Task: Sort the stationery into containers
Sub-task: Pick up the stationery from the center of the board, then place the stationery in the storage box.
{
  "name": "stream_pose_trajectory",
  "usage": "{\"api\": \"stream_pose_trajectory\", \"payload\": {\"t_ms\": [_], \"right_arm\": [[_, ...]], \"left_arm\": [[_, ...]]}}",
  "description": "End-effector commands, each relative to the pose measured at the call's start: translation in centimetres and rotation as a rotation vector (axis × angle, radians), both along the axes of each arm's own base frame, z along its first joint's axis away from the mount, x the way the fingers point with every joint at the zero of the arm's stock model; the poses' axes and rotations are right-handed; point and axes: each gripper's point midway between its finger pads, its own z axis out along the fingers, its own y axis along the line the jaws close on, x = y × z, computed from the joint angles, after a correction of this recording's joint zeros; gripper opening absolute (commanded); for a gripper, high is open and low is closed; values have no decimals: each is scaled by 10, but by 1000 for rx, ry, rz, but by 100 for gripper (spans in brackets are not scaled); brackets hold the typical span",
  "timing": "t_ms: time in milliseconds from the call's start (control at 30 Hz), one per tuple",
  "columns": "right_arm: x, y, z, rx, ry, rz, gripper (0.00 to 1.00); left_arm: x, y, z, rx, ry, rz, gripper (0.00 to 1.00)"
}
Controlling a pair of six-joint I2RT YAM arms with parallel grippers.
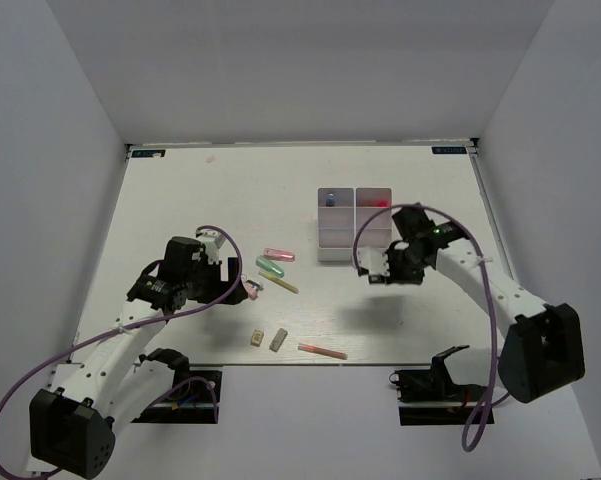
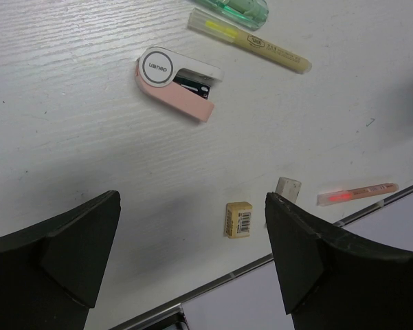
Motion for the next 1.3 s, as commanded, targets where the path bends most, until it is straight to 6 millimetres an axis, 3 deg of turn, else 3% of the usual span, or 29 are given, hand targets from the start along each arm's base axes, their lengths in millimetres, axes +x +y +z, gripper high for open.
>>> {"api": "stream_pose_trajectory", "payload": {"t_ms": [0, 33, 67, 100, 133, 200, 267, 300, 367, 400, 467, 567, 700, 833, 1267], "right_arm": [[32, 4, 75, 4, -173, 35, 0], [39, 2, 82, -12, -189, 34, 0], [60, 6, 104, -8, -262, 26, 0], [74, -8, 110, -93, -323, -8, 0], [104, -1, 119, -89, -419, -28, 0], [138, -6, 135, -144, -555, -59, 0], [169, -14, 135, -238, -633, -105, 0], [188, -10, 154, -231, -718, -131, 0], [212, -9, 154, -270, -770, -169, 0], [225, -5, 166, -266, -798, -180, 0], [236, -3, 168, -282, -804, -189, 0], [248, 1, 179, -287, -860, -188, 0], [254, 5, 174, -315, -873, -150, 0], [243, 5, 152, -339, -822, -83, 0], [220, 19, 138, -295, -745, 35, 0]], "left_arm": [[4, -1, 10, -10, -31, -5, 97], [4, -1, 10, -11, -32, -7, 97], [4, 0, 9, -7, -27, -3, 97], [3, -1, 10, -10, -29, -7, 97], [4, -1, 10, -9, -30, -4, 97], [5, -1, 10, -8, -28, -4, 97], [5, 0, 9, -3, -29, -3, 97], [4, 0, 9, -3, -27, -2, 97], [5, 0, 9, 0, -30, -3, 97], [4, 0, 9, 0, -25, -2, 97], [5, 1, 10, 1, -32, -2, 97], [4, 0, 8, 0, -28, -6, 97], [4, -1, 10, -7, -27, -10, 97], [4, -1, 10, -7, -28, -10, 97], [3, -2, 11, -11, -33, -16, 97]]}}
